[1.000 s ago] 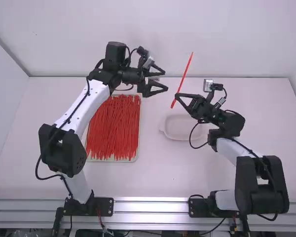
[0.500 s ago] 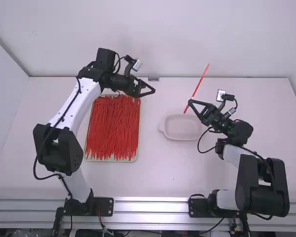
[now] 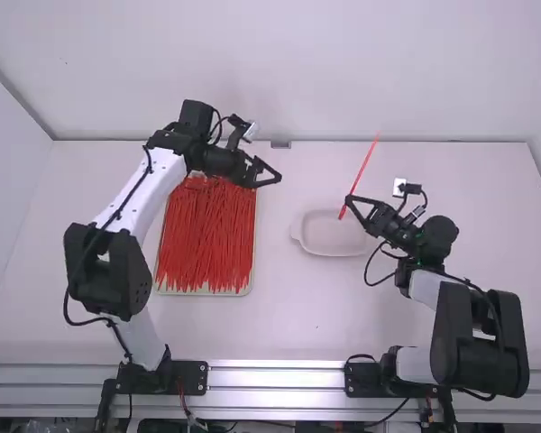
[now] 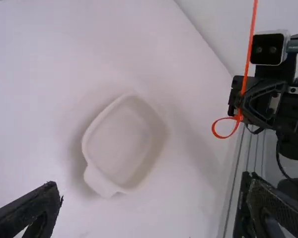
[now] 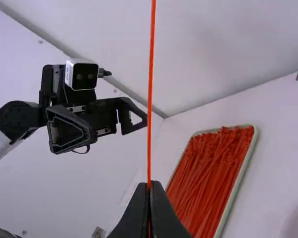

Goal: Fasten the cable tie

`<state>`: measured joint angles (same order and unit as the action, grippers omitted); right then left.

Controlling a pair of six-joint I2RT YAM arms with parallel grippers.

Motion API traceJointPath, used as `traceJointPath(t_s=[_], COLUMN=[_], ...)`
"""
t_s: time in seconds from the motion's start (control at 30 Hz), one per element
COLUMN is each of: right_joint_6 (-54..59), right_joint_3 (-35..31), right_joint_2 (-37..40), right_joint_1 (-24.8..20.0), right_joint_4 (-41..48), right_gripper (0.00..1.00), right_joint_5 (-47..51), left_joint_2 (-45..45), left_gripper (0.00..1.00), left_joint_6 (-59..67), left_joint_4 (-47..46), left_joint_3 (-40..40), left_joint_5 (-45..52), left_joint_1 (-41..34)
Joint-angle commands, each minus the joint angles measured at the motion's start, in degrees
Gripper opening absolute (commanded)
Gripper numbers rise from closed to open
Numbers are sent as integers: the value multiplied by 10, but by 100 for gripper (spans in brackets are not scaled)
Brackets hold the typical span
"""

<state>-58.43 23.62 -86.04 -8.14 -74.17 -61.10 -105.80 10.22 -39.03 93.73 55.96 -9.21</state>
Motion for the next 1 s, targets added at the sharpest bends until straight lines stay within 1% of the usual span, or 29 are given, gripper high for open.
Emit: traceJointPath(t_s=[0.0, 0.17, 0.4, 0.67, 0.83, 0.9, 0.93, 0.97], right_joint_6=[49, 106, 153, 164, 169, 188, 192, 207], right_joint_3=[-4, -3, -3, -2, 38, 64, 68, 82], right_joint_2=[2, 2, 2, 2, 2, 2, 2, 2], right_joint_1=[1, 3, 2, 4, 5, 15, 17, 25], right_joint_4=[16, 86, 144, 144, 199, 251, 260, 294], right_gripper=[0, 0, 0, 0, 0, 0, 0, 0], right_joint_5=[10, 41, 74, 116, 95, 100, 102, 108], left_joint_2=[-1, 3, 13, 26, 29, 30, 30, 30], left_gripper=[99, 99, 99, 99, 99, 99, 99, 99], left_joint_6=[-11, -14, -14, -15, -14, -14, -14, -14], left_joint_4=[9, 24, 13, 11, 5, 5, 5, 5], left_joint_3=[-18, -42, -54, -54, -54, -54, -54, -54], left_joint_5=[-1, -2, -31, -29, -30, -30, -29, -31], left_joint_1=[1, 1, 6, 17, 16, 20, 20, 20])
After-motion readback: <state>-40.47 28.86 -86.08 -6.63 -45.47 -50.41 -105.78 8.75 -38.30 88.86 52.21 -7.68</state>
